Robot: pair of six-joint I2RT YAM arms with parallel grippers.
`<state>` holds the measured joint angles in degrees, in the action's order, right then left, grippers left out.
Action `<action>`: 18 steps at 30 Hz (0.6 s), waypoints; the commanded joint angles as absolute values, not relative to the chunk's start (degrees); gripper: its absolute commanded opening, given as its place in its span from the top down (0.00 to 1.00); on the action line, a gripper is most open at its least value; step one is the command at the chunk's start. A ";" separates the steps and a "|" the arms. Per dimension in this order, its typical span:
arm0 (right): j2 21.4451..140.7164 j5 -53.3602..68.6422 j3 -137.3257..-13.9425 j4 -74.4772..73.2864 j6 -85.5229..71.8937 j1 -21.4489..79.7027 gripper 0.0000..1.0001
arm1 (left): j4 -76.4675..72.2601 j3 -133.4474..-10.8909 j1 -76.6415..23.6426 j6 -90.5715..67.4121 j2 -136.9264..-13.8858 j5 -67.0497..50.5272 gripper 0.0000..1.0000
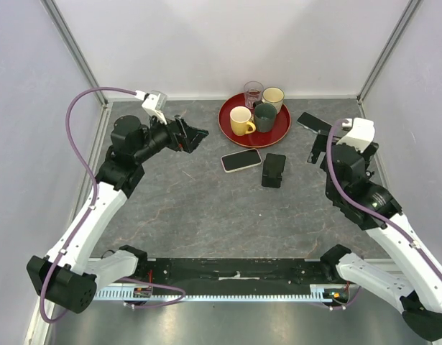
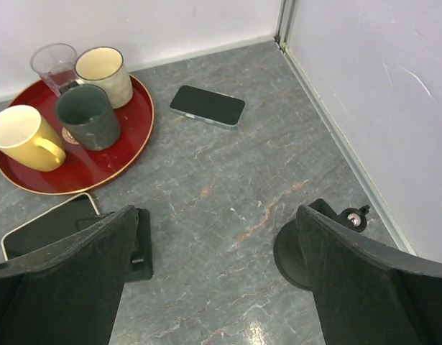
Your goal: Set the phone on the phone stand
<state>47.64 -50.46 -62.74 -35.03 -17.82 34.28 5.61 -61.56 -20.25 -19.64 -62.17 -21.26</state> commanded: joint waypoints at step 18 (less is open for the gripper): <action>58.09 -31.74 -46.94 -25.67 -27.67 33.66 0.02 | 6.08 -71.37 -18.98 -31.01 -79.01 -47.01 0.06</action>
